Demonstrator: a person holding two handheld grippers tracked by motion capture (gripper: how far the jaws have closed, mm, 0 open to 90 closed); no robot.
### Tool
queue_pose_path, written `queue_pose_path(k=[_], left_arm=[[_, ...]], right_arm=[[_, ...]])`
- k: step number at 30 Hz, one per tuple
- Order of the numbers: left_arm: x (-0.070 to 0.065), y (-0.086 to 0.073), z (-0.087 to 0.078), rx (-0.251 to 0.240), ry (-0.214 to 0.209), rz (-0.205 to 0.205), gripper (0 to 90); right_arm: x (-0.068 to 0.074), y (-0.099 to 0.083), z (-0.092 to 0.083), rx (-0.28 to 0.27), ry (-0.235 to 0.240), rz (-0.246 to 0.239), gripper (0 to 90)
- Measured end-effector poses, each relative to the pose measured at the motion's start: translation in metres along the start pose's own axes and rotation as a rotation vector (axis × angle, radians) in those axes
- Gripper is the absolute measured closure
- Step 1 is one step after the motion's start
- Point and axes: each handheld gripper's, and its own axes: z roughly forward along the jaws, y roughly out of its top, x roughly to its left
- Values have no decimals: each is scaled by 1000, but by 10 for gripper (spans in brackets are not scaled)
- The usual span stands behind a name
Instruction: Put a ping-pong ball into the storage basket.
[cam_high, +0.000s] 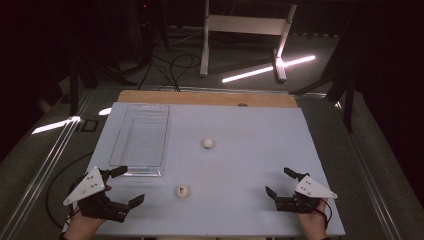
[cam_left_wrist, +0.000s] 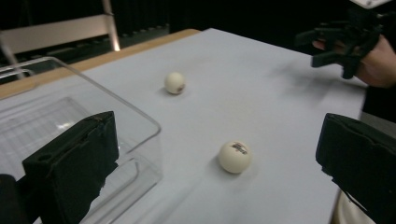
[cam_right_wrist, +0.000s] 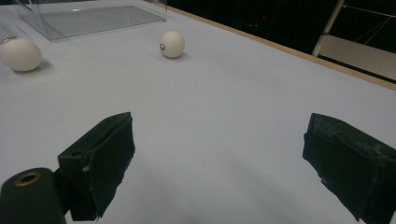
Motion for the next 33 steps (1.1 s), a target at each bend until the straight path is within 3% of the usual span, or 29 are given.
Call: queue_pose_path(k=[6,17,21,22,27,31,32,33], left_arm=[[-2,7,5,74,-31,22,4],[0,11,12,161,-96,34,4],[-1,10,17,213,-125,41,4],[-2,9,20,247,-134,43,4],[-2,8,24,282,-143,42,4],[-5,9,29,349,-140,48,4],[-8,9,32,389,-118,66,4],[-8,9,32,389,-118,66,4]], right_arm=[[0,0,0,-4,2,-1,92],[1,1,0,0,3,-6,92],[1,1,0,0,5,-8,92],[1,1,0,1,9,-6,91],[1,1,0,1,7,-7,92],[2,1,0,0,7,-9,92],[2,1,0,0,8,-7,92],[2,1,0,0,8,-7,92]])
